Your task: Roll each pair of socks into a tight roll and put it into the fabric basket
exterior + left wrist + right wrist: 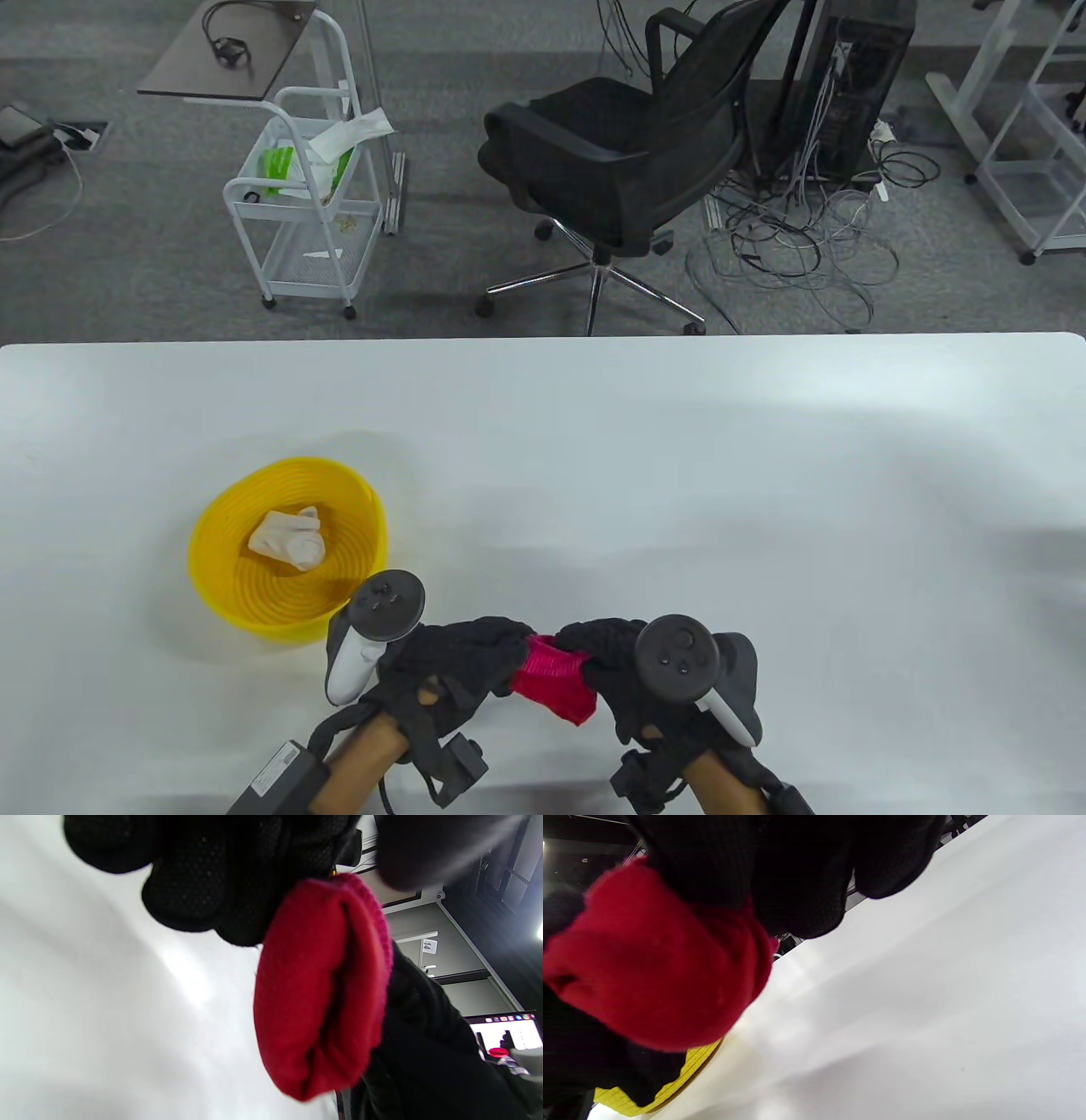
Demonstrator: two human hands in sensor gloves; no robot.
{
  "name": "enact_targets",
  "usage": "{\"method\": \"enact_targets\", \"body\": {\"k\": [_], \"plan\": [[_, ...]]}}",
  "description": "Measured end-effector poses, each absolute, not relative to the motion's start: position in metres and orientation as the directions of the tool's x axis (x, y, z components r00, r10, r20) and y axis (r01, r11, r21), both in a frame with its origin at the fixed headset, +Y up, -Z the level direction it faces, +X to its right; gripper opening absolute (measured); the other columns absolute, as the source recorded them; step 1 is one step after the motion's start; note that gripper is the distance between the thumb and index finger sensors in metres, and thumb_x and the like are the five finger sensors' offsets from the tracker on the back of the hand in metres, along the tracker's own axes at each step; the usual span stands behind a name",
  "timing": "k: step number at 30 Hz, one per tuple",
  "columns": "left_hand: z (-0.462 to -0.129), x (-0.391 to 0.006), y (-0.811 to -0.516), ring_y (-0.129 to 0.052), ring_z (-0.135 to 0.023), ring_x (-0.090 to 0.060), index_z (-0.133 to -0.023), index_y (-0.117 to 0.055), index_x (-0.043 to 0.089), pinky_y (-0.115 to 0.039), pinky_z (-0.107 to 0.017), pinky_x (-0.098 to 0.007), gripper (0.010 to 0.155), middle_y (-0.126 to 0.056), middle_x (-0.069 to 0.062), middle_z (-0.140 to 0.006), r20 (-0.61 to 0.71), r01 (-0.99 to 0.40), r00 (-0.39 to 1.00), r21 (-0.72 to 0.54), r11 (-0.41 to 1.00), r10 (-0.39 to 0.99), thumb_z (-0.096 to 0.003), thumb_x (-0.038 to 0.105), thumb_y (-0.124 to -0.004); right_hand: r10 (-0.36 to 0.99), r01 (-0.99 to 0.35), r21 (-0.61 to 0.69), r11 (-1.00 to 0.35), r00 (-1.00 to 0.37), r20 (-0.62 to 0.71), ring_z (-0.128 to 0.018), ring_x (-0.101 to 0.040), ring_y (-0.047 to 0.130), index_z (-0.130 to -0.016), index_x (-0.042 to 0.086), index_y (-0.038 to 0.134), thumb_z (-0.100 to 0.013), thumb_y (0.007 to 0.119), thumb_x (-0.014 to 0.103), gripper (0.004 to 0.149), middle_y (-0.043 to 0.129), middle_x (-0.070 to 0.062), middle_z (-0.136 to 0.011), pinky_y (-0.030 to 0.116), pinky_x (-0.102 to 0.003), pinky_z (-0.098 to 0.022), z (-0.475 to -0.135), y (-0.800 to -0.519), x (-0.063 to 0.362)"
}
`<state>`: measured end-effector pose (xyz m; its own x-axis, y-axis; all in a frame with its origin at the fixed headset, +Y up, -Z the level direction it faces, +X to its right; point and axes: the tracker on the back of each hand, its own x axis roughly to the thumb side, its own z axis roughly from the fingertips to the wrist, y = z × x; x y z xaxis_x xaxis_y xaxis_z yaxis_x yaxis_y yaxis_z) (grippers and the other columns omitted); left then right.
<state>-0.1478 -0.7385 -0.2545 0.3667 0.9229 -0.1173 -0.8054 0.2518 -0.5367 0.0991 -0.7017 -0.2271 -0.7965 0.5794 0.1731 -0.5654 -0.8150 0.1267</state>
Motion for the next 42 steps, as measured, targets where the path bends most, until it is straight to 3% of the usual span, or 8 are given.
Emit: {"method": "enact_targets", "body": {"k": [2,7,11,20,30,35,42], "plan": [[-0.253,-0.144,-0.742,-0.093,-0.063,-0.034,-0.095,-0.074,0.015,-0.073,-0.046,-0.049,0.079,-0.094,-0.013,-0.083,-0.125,-0.767,0.391,-0.592,0.248,0.912,-0.0337,0.065,-0.08,0.565,-0.556,0.104,-0.825,-0.807,0.173,-0.075,-0.008,0.097,-0.08,0.042,0.083,-0.039,0.088,0.04,0.041,0.093,0.016,-0.085,0.076,-0.046,-0.065,-0.226,-0.701,0.098],[-0.254,-0.138,-0.739,-0.096,-0.057,-0.031,-0.089,-0.079,0.015,-0.075,-0.043,-0.047,0.062,-0.098,-0.011,-0.075,-0.092,-0.769,0.429,-0.558,0.31,0.899,-0.0362,0.047,-0.086,0.547,-0.543,0.08,-0.836,-0.814,0.193,-0.075,-0.008,0.097,-0.08,0.042,0.082,-0.039,0.088,0.04,0.041,0.093,0.016,-0.085,0.076,-0.045,-0.066,-0.224,-0.7,0.096],[-0.253,-0.142,-0.725,-0.096,-0.055,-0.031,-0.087,-0.081,0.015,-0.075,-0.042,-0.048,0.058,-0.098,-0.013,-0.073,-0.016,-0.787,0.459,-0.472,0.398,0.888,-0.0369,0.043,-0.086,0.566,-0.565,0.064,-0.823,-0.804,0.183,-0.081,-0.009,0.094,-0.085,0.043,0.077,-0.039,0.086,0.043,0.047,0.088,0.016,-0.091,0.074,-0.046,-0.067,-0.224,-0.697,0.099],[-0.262,-0.203,-0.675,-0.095,-0.058,-0.032,-0.089,-0.08,0.016,-0.074,-0.044,-0.048,0.059,-0.097,-0.012,-0.077,0.082,-0.83,0.546,-0.08,0.552,0.834,-0.0366,0.044,-0.086,0.659,-0.656,0.064,-0.752,-0.751,0.049,-0.093,-0.017,0.085,-0.094,0.039,0.068,-0.039,0.076,0.058,0.059,0.078,0.009,-0.101,0.069,-0.05,-0.07,-0.236,-0.704,0.121],[-0.271,-0.296,-0.658,-0.095,-0.063,-0.031,-0.09,-0.079,0.018,-0.074,-0.047,-0.048,0.059,-0.096,-0.01,-0.08,-0.053,-0.703,0.666,0.289,0.65,0.744,-0.037,0.044,-0.086,0.649,-0.641,0.146,-0.753,-0.76,0.009,-0.101,-0.023,0.075,-0.098,0.037,0.06,-0.036,0.073,0.065,0.069,0.069,0.006,-0.107,0.062,-0.054,-0.072,-0.241,-0.716,0.122],[-0.278,-0.314,-0.675,-0.094,-0.064,-0.031,-0.09,-0.079,0.019,-0.074,-0.047,-0.048,0.059,-0.096,-0.01,-0.08,-0.195,-0.589,0.732,0.301,0.75,0.653,-0.0371,0.044,-0.086,0.635,-0.626,0.168,-0.761,-0.772,-0.003,-0.102,-0.023,0.074,-0.099,0.036,0.059,-0.036,0.072,0.065,0.07,0.069,0.005,-0.108,0.061,-0.054,-0.072,-0.243,-0.721,0.121],[-0.288,-0.306,-0.697,-0.094,-0.067,-0.031,-0.092,-0.078,0.02,-0.072,-0.052,-0.049,0.06,-0.095,-0.01,-0.082,-0.293,-0.471,0.818,0.151,0.869,0.495,-0.0376,0.044,-0.085,0.617,-0.608,0.197,-0.769,-0.787,-0.02,-0.102,-0.024,0.073,-0.1,0.036,0.058,-0.036,0.072,0.065,0.071,0.069,0.004,-0.108,0.061,-0.055,-0.072,-0.245,-0.726,0.122]]}}
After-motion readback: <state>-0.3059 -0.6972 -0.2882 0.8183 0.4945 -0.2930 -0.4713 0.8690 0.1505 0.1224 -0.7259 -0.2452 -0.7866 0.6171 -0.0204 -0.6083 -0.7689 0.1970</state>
